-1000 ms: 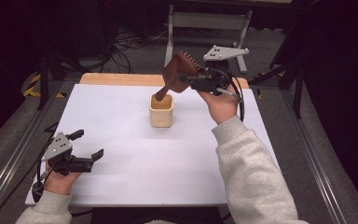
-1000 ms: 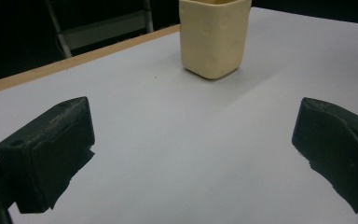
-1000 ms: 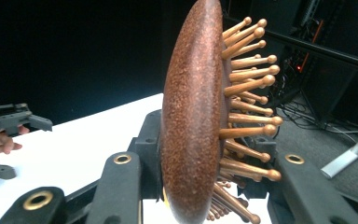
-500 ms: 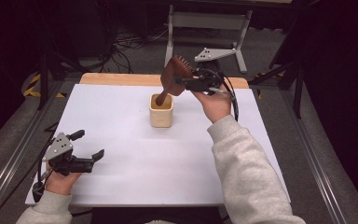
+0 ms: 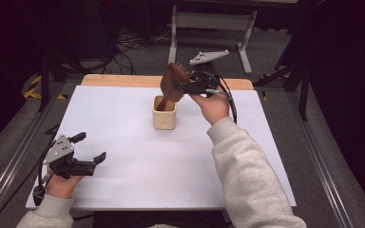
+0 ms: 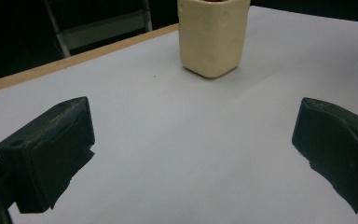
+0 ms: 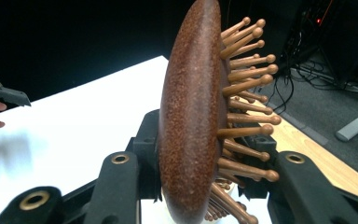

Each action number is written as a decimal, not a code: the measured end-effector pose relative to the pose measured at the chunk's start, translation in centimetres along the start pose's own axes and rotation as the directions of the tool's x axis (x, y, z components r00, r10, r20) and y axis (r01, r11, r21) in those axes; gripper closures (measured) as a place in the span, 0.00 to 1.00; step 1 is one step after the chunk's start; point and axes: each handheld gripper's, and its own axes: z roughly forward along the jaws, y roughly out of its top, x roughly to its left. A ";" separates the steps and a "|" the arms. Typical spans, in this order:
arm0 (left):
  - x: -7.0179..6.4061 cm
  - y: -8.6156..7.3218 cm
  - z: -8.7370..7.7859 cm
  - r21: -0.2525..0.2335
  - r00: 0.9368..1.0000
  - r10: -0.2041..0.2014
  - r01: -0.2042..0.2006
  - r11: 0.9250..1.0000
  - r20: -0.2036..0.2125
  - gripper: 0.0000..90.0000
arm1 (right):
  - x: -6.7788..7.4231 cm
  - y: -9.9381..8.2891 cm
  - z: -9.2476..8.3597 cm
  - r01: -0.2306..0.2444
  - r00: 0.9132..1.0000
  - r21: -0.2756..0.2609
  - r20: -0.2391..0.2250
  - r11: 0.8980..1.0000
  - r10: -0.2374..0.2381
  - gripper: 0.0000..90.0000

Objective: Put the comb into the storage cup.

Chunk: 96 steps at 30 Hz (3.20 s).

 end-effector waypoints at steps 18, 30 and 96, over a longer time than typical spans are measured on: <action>0.0 -0.1 0.1 0.004 1.000 0.003 -0.003 1.000 0.005 0.00 | -0.3 -1.4 2.2 -0.038 0.999 0.052 -0.030 0.998 0.040 0.65; -0.1 -0.2 0.3 0.009 1.000 0.000 -0.001 1.000 0.010 0.00 | -0.3 -2.1 3.1 -0.052 0.998 0.075 -0.038 0.996 0.055 0.64; 0.1 0.1 0.1 0.012 0.999 0.011 -0.011 1.000 0.037 0.00 | 1.4 -8.8 -11.7 0.075 0.994 -0.125 0.088 0.989 -0.064 0.00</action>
